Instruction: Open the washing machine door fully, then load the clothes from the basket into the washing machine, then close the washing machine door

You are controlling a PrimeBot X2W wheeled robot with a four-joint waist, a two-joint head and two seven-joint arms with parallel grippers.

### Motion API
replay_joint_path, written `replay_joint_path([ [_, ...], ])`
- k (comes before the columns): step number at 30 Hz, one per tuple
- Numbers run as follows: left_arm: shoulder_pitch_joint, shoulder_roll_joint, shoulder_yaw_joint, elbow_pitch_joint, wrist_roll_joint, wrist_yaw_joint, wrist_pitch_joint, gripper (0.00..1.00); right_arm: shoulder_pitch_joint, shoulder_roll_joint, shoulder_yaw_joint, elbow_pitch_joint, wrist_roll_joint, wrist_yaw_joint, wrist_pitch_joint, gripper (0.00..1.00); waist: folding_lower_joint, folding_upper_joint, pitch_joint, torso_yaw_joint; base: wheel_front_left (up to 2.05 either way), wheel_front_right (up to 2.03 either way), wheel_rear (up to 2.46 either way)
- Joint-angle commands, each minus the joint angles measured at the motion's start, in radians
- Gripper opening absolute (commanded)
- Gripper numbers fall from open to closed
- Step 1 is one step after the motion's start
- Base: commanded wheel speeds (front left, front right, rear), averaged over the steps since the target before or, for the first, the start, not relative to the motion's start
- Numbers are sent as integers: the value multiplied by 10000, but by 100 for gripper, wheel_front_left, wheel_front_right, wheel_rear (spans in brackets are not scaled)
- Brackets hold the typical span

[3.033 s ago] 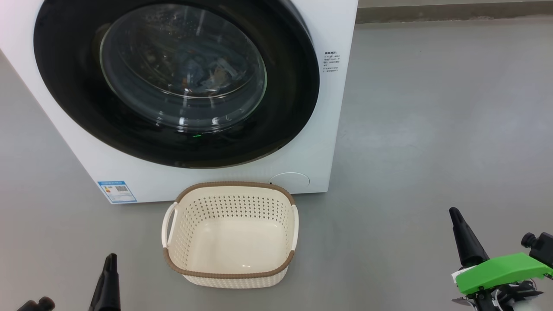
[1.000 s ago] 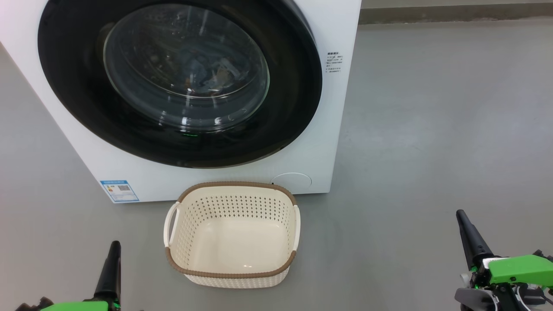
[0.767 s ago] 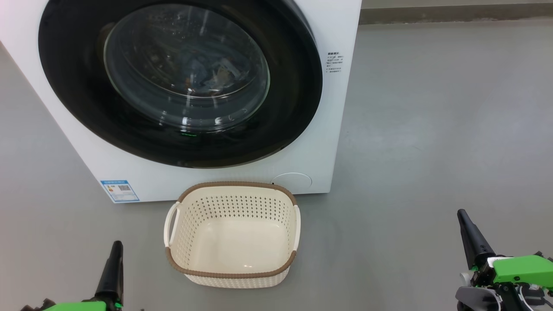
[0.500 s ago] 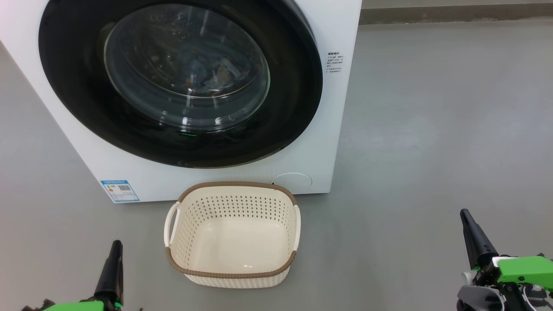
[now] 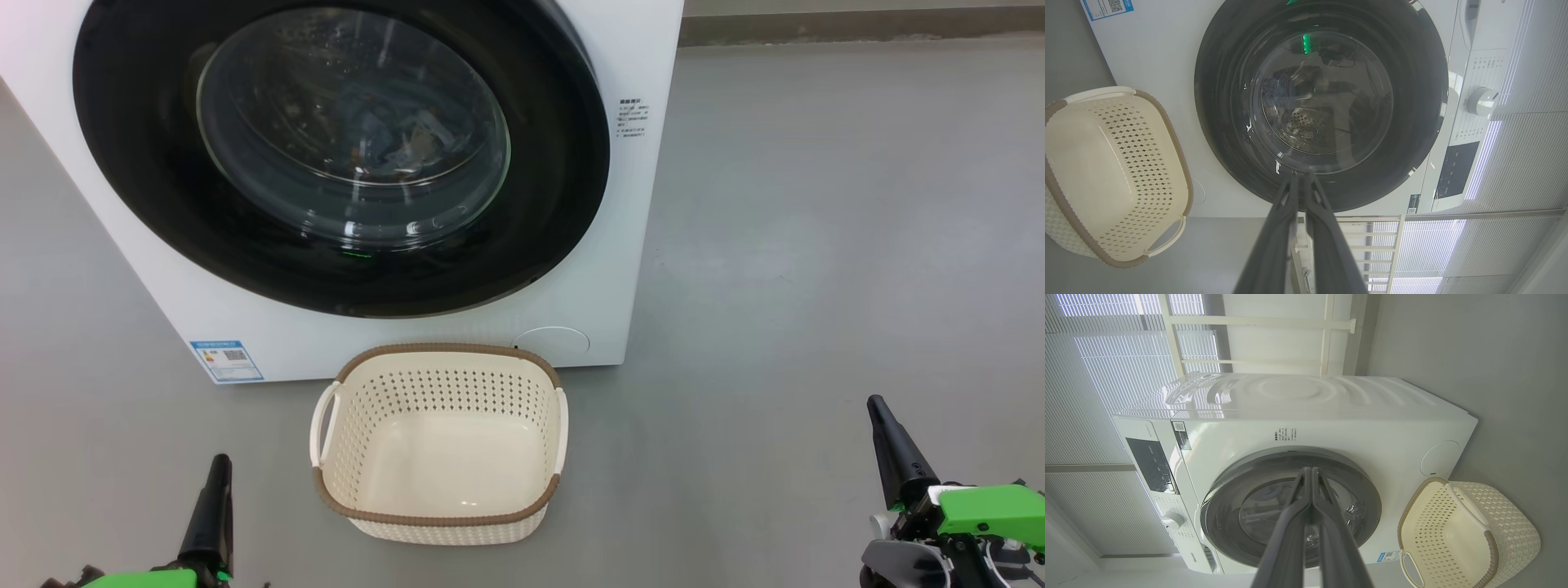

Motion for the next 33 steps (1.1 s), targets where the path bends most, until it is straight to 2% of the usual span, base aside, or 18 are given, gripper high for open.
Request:
replay_joint_path([
  [1,-430,84,335,-266,-82,-25,70,0,-505,-102,209,-243,20,17,76,0,0,0,0,0,0,0,0],
  [33,-430,83,333,-266,-84,-25,69,0,-507,-82,179,-242,-5,17,101,0,0,0,0,0,0,0,0],
])
